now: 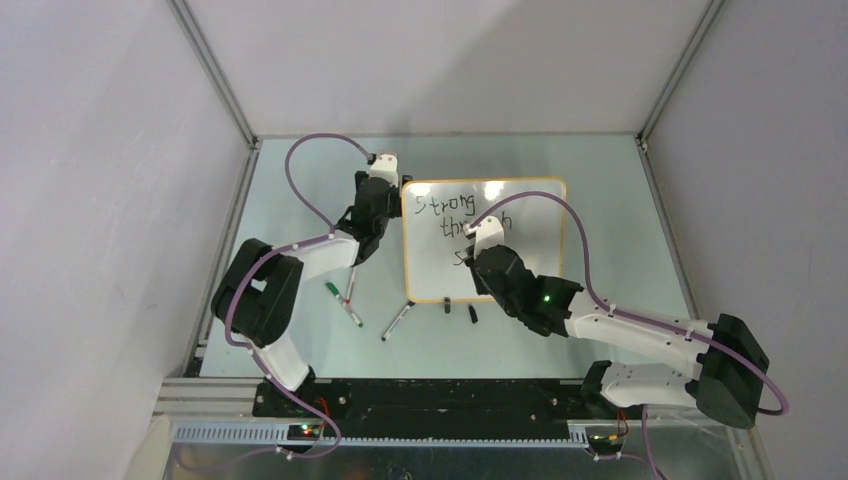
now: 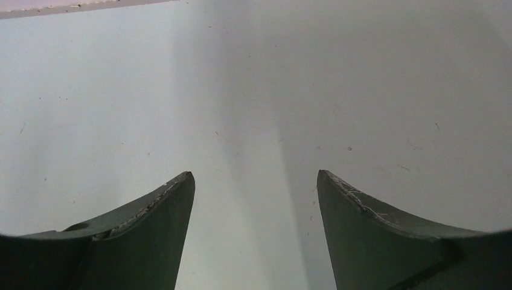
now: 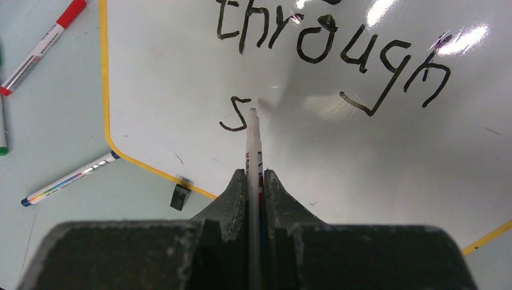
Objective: Write a sentence on the whiteboard
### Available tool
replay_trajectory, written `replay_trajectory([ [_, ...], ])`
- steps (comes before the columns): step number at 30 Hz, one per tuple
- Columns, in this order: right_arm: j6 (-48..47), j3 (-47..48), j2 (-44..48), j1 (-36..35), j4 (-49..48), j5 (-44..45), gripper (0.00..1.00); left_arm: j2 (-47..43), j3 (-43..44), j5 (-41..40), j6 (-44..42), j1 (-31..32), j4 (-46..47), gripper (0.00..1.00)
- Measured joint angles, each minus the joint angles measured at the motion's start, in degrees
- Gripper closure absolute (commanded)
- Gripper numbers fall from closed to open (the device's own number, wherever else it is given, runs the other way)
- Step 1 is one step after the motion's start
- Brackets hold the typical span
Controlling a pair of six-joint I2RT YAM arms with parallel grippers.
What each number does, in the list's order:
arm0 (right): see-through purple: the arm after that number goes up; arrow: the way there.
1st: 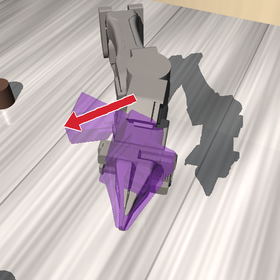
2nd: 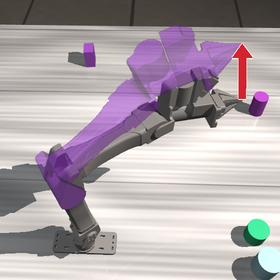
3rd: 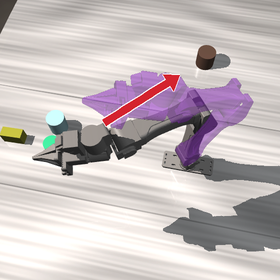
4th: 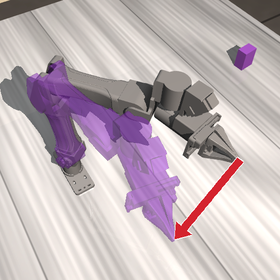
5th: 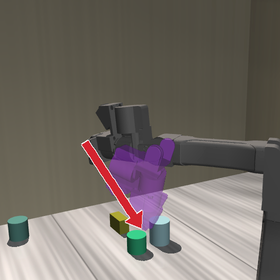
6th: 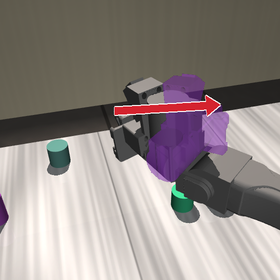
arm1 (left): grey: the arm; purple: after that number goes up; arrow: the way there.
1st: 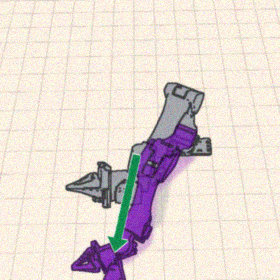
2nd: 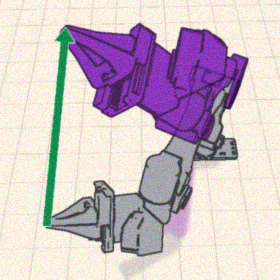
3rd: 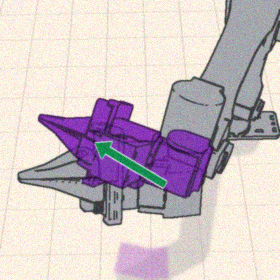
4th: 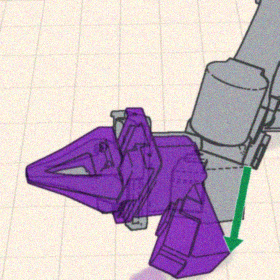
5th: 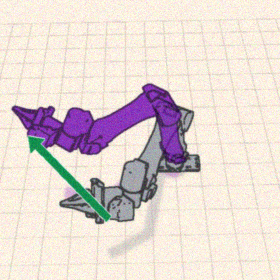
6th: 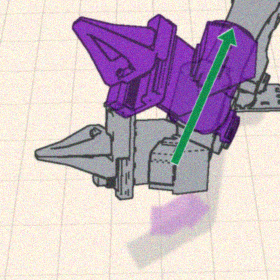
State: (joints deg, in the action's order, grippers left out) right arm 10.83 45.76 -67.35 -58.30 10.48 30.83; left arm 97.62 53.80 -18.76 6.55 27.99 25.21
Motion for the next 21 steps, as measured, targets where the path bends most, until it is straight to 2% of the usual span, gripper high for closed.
replay_trajectory([
  [21,-0.2,0.0,-1.9,0.4,0.0,0.4,1.00,0.0,0.0,0.0,0.0,0.0,0.0,0.20],
])
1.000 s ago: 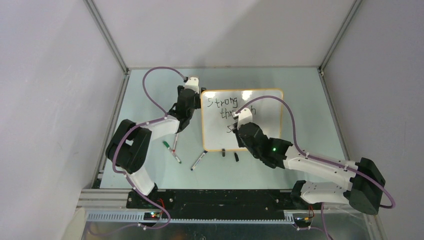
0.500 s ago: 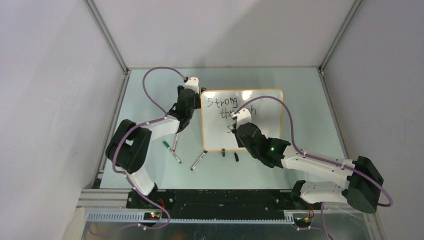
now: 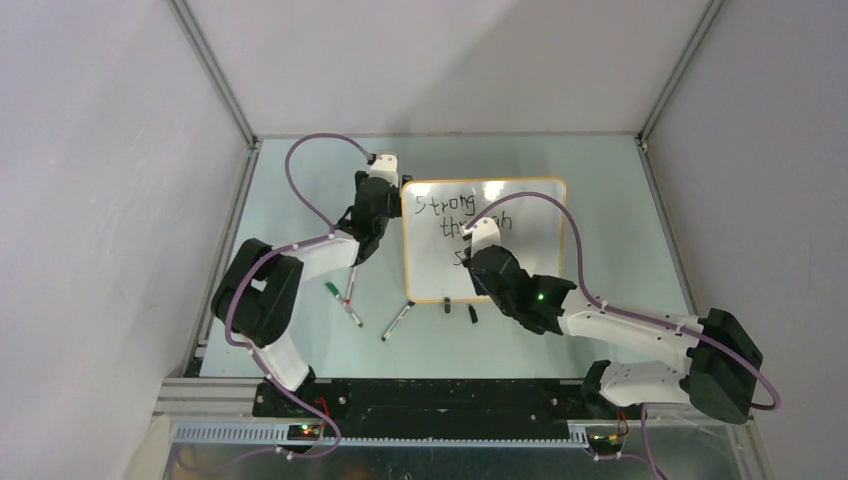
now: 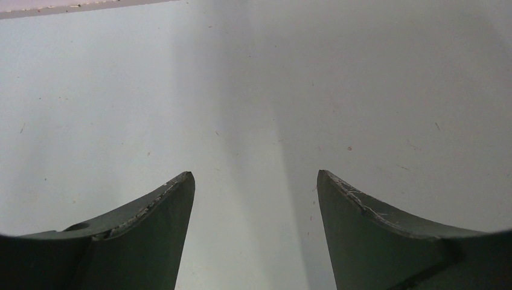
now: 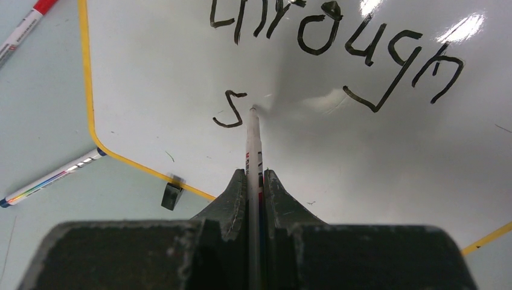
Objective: Write a sentence on the whiteboard
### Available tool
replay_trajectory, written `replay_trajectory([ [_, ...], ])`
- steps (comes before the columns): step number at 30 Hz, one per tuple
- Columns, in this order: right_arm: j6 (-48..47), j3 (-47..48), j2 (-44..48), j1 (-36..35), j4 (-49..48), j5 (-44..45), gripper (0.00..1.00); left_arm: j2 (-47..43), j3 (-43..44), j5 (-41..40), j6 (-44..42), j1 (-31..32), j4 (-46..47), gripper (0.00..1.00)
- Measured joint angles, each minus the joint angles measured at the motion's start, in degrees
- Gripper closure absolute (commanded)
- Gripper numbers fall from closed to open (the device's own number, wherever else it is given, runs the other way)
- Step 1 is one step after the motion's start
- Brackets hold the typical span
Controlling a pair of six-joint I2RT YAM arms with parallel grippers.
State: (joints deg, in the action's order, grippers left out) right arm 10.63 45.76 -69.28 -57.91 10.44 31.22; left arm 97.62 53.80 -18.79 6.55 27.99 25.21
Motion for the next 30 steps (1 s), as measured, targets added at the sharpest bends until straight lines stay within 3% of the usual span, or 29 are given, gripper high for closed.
replay_trajectory([
  [30,0.3,0.2,-1.3,-0.3,1.9,3.9,1.00,0.0,0.0,0.0,0.0,0.0,0.0,0.20],
])
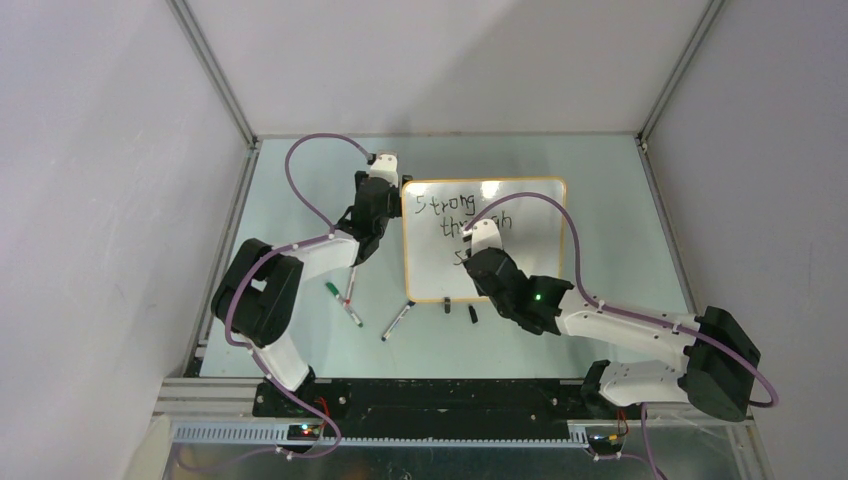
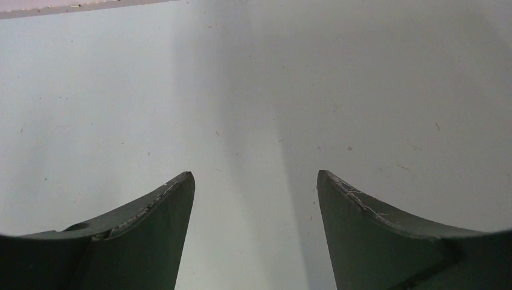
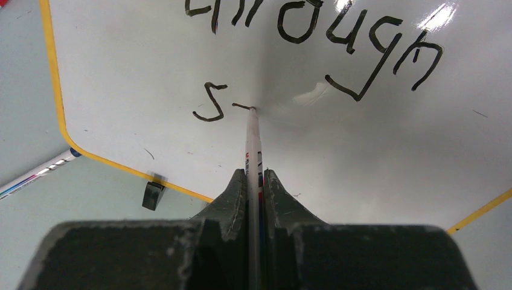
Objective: Write a sentence on the whiteboard
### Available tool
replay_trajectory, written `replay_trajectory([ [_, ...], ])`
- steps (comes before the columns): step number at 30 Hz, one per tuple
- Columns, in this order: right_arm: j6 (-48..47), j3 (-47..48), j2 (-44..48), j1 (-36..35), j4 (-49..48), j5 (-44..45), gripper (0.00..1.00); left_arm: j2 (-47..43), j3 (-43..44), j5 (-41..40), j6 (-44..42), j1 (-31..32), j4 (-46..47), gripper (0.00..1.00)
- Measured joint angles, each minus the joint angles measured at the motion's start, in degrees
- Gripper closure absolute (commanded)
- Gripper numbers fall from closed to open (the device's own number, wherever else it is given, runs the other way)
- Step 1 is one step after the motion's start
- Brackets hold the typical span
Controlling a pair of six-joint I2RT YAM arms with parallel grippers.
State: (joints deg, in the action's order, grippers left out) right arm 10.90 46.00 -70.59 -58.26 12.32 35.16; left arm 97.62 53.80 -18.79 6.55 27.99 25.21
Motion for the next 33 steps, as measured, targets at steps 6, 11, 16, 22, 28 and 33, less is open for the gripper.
replay_trajectory([
  [6,0.2,0.0,0.9,0.1,0.7,0.0,1.00,0.0,0.0,0.0,0.0,0.0,0.0,0.20],
  [11,0.4,0.0,3.5,0.2,0.7,-0.1,1.00,0.0,0.0,0.0,0.0,0.0,0.0,0.20],
  [16,0.4,0.0,4.0,0.4,0.0,-0.8,1.00,0.0,0.0,0.0,0.0,0.0,0.0,0.20],
  [22,0.0,0.0,3.7,1.2,-1.2,-2.1,1.00,0.0,0.0,0.0,0.0,0.0,0.0,0.20],
  [28,0.0,0.0,3.5,2.3,-1.9,-2.7,1.00,0.0,0.0,0.0,0.0,0.0,0.0,0.20],
  [33,0.0,0.0,2.7,2.8,-2.5,-2.7,1.00,0.0,0.0,0.0,0.0,0.0,0.0,0.20],
])
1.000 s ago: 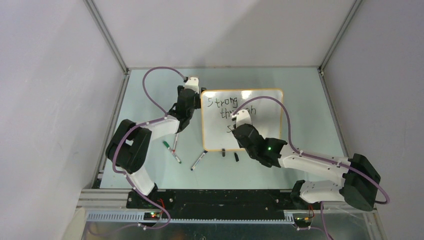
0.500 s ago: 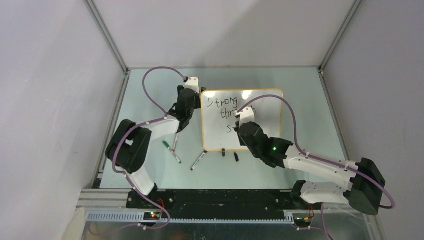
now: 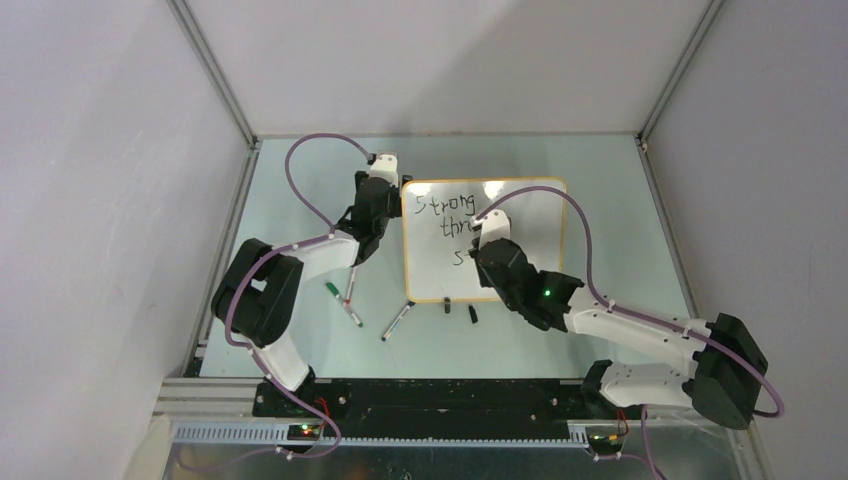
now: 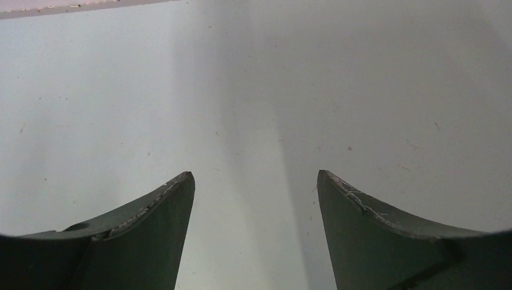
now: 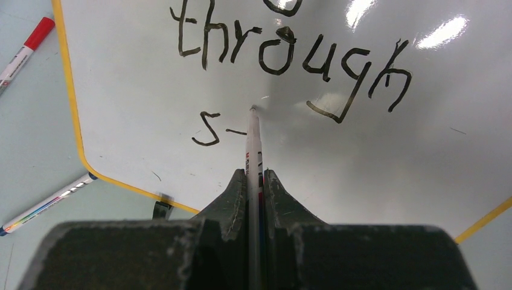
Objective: Write a sentence on the whiteboard
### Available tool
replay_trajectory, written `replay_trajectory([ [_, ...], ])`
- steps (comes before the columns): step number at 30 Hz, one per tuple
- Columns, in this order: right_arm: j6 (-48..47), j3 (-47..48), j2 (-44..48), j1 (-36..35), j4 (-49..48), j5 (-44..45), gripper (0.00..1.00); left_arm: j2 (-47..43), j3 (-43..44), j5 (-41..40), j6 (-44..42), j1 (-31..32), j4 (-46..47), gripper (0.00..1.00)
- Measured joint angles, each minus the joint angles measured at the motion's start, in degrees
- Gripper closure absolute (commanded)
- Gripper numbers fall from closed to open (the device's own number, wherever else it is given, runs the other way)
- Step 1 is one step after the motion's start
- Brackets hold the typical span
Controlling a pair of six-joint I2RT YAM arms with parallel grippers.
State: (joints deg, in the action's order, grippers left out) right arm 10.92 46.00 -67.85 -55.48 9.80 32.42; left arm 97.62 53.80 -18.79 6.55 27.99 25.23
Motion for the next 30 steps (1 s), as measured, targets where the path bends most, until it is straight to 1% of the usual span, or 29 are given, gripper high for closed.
replay_trajectory([
  [16,0.2,0.0,-1.2,0.5,-1.2,-1.8,1.00,0.0,0.0,0.0,0.0,0.0,0.0,0.20],
  [30,1.1,0.0,-2.1,-0.9,1.5,-2.4,1.00,0.0,0.0,0.0,0.0,0.0,0.0,0.19],
])
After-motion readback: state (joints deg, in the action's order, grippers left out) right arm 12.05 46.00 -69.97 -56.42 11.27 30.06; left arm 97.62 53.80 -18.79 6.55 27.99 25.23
